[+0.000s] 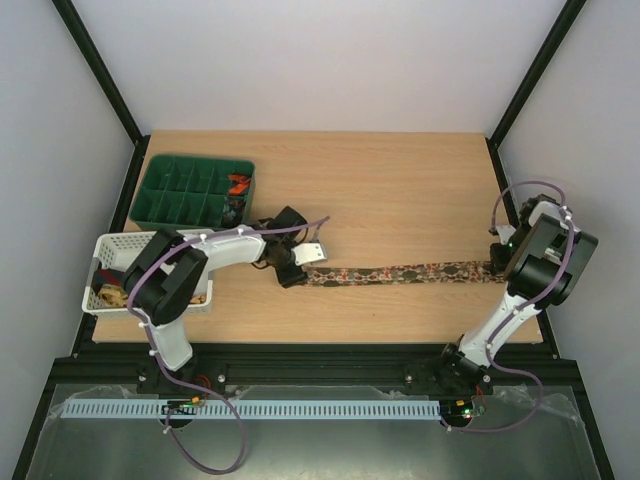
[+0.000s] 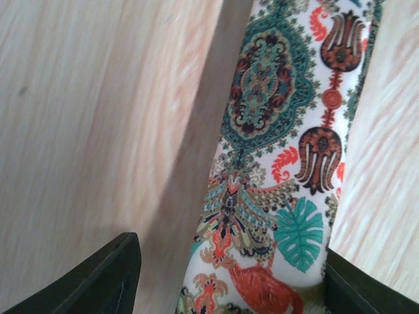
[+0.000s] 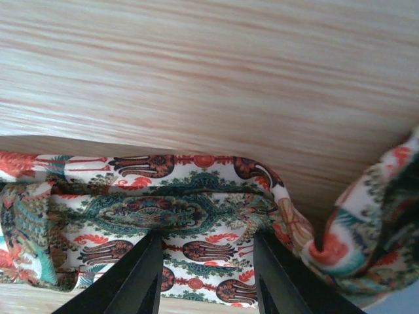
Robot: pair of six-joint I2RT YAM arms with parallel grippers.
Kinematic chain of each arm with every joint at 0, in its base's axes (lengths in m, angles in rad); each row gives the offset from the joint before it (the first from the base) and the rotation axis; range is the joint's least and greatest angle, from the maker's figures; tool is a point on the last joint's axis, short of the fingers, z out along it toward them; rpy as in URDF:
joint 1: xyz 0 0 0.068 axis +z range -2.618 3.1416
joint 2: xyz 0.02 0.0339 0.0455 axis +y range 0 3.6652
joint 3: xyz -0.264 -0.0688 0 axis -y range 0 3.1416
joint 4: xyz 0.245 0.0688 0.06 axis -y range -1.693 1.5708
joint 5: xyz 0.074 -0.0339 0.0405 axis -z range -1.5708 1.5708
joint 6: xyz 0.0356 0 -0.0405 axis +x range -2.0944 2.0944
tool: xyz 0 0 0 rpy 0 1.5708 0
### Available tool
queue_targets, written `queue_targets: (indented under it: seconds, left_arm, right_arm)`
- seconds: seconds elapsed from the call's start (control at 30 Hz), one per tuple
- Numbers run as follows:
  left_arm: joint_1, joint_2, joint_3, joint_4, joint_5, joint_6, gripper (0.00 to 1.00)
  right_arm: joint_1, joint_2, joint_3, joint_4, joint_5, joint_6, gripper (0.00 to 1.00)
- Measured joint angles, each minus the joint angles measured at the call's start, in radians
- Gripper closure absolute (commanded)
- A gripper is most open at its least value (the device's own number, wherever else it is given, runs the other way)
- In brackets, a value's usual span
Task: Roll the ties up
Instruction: Move the tie to the center of the board.
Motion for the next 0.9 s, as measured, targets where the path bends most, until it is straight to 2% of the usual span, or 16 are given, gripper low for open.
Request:
queue_targets:
  seconds: [0.17, 0.3, 0.43, 0.57, 0.7, 0.9]
  left_arm:
    - [-0.064, 0.034, 0.042, 0.007, 0.032, -0.027, 0.35]
    - [-0.068, 0.034, 0.058, 0.006, 0.078, -0.042, 0.27]
    - [-0.04, -0.032, 0.028, -0.005, 0.107, -0.021, 0.19]
    - [-0.031, -0.124, 0.01, -0.009, 0.129, -0.004, 0.18]
    - [-0.055, -0.103, 0.039, -0.002, 0.144, -0.021, 0.24]
    - [-0.089, -0.009, 0.086, 0.036, 0.145, -0.06, 0.39]
  right_arm:
    - [-0.066, 0.026, 0.037, 0.002, 0.054, -0.022, 0.6]
    - [-0.097, 0.058, 0.104, -0.021, 0.054, -0.018, 0.57]
    - [-0.097, 0.052, 0.146, -0.07, -0.02, -0.014, 0.53]
    - [-0.052, 0.005, 0.146, -0.141, -0.113, -0.016, 0.52]
    - [0.028, -0.076, 0.124, -0.203, -0.214, -0.014, 0.56]
    - [0.188, -0.172, 0.035, -0.253, -0.346, 0.02, 0.62]
